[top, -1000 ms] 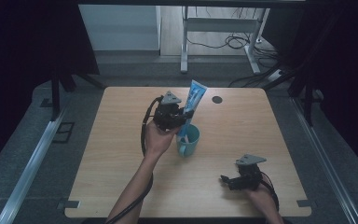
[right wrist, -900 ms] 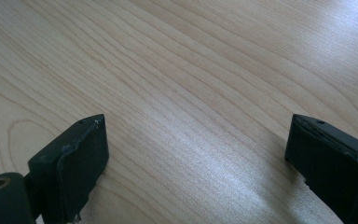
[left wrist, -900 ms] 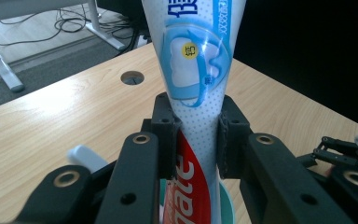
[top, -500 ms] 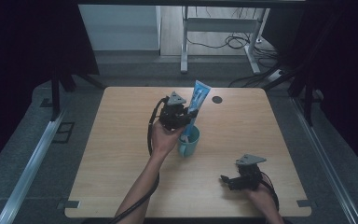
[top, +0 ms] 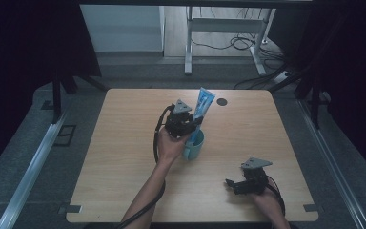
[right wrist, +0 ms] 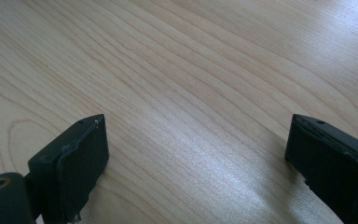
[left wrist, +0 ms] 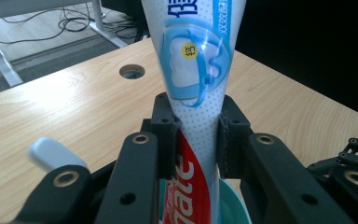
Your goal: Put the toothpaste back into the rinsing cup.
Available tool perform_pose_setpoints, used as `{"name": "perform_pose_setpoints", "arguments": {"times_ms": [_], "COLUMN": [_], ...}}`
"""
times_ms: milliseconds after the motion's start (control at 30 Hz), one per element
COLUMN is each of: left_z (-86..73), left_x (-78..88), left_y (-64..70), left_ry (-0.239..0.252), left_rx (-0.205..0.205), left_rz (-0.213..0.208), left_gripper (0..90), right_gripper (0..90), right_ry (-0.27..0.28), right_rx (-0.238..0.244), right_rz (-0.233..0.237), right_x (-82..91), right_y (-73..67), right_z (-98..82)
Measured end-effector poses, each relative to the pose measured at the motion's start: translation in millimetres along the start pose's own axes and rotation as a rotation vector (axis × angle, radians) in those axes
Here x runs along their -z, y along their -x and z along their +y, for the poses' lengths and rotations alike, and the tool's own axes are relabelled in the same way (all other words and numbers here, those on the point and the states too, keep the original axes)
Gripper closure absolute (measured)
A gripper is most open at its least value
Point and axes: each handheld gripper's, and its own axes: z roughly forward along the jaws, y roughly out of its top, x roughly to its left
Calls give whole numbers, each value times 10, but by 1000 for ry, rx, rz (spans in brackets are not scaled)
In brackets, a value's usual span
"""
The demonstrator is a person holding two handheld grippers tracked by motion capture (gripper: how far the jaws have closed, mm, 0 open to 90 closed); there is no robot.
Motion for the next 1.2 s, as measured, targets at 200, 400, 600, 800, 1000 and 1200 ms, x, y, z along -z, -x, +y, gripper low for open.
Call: {"name": "perform_pose_setpoints", "arguments": {"times_ms": [200,400,600,800,1000,1200], "left_z": [-86,-168,-243,-290,-298,-320], "left_x": [-48,-76,-112,-147,-164,-174], "left_y": [-6,-13,-8,2,18,22], "left_ry": [-10,-14,-23,-30,-35,-36], "left_rx": [8,14,21,26,22,28], "left_rz": [5,6,8,6,8,6], "left_gripper": [726,724,722,720,717,712], "right_gripper": [56,55,56,56,55,55], "right_ry": [1,1,1,0,0,0], "right_rx": [-1,-2,-1,-1,-1,-3], "right_rz": [0,0,-1,-1,0,0], "right_x": [-1,-1,-1,-1,-1,0], "right_y": [-1,-1,0,-1,-1,-1], "right_z": [0,0,0,0,0,0]}}
